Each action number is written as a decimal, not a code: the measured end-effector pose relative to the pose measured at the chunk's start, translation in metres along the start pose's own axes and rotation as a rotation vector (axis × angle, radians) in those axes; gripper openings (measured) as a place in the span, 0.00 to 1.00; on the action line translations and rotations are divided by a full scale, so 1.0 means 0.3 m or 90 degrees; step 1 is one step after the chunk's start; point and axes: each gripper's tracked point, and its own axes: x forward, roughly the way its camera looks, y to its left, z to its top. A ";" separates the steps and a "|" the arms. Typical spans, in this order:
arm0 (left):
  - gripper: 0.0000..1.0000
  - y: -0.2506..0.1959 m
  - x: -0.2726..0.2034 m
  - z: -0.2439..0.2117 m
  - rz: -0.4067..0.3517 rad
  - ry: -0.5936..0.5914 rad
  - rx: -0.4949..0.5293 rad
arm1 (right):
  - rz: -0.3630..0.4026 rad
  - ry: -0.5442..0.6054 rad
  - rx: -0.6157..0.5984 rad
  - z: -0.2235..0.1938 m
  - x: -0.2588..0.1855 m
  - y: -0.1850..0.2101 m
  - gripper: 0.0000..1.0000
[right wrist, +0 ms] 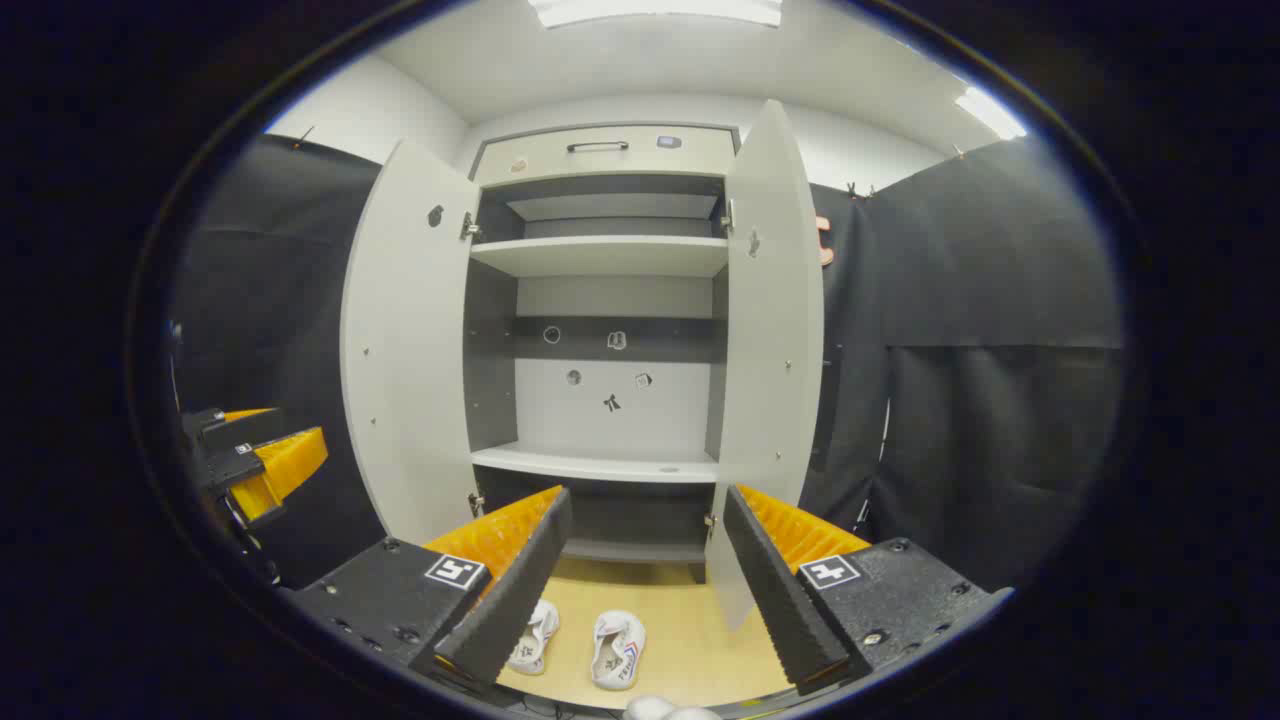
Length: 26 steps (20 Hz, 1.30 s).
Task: Grab one shoe with the right hand and put it into the shoe cabinet, grab the other shoe with the left hand and put it into the shoe cabinet; then close the right door with the right hand and the left door with the left hand.
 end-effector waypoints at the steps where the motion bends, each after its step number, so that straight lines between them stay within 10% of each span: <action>1: 0.95 0.000 -0.002 0.002 -0.002 -0.001 0.000 | 0.000 0.001 -0.002 0.000 0.001 0.003 0.99; 15: 0.96 0.038 0.000 -0.013 0.009 0.003 0.000 | 0.006 0.037 -0.020 -0.103 0.013 0.032 0.99; 26: 0.96 0.079 -0.018 -0.080 0.020 0.033 0.008 | 0.070 0.350 -0.066 -0.871 0.015 0.144 0.98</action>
